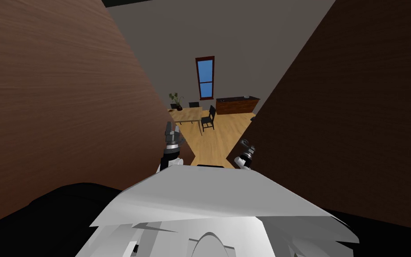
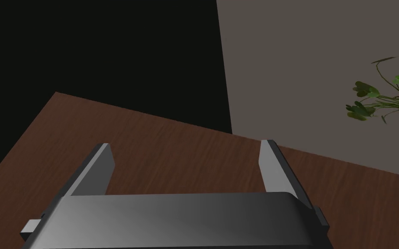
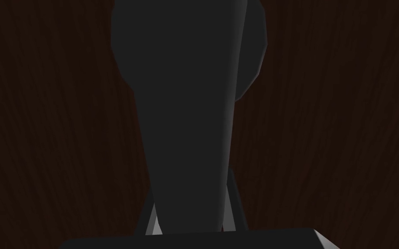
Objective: Push the door open
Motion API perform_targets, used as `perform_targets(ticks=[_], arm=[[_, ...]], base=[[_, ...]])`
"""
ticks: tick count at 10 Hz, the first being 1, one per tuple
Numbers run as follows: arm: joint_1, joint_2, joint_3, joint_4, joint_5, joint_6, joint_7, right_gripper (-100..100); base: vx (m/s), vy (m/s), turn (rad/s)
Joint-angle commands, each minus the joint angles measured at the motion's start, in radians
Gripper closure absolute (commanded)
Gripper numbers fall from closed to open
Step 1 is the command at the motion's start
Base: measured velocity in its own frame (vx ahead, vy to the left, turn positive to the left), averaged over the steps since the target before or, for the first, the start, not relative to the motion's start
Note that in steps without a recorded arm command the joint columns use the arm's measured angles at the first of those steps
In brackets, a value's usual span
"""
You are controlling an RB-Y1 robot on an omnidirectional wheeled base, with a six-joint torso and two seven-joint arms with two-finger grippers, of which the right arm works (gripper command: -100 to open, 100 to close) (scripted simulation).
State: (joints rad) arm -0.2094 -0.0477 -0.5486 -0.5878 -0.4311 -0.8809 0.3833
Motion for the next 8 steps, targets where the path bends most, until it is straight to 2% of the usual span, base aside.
perform_targets(ticks=[1, 2, 3, 8], arm=[[-0.014, -0.015, -0.016, 0.026, -0.01, -0.028, 0.0, 100], [-0.015, -0.007, -0.032, 0.025, -0.021, -0.033, 0.011, 100], [-0.015, -0.007, -0.032, 0.025, -0.021, -0.033, 0.011, 100], [-0.017, 0.029, -0.076, 0.024, -0.052, -0.047, 0.04, 100]], base=[[0.105, -0.025, -0.015], [0.169, -0.03, -0.042], [0.143, -0.009, -0.057], [0.159, -0.001, -0.056]])
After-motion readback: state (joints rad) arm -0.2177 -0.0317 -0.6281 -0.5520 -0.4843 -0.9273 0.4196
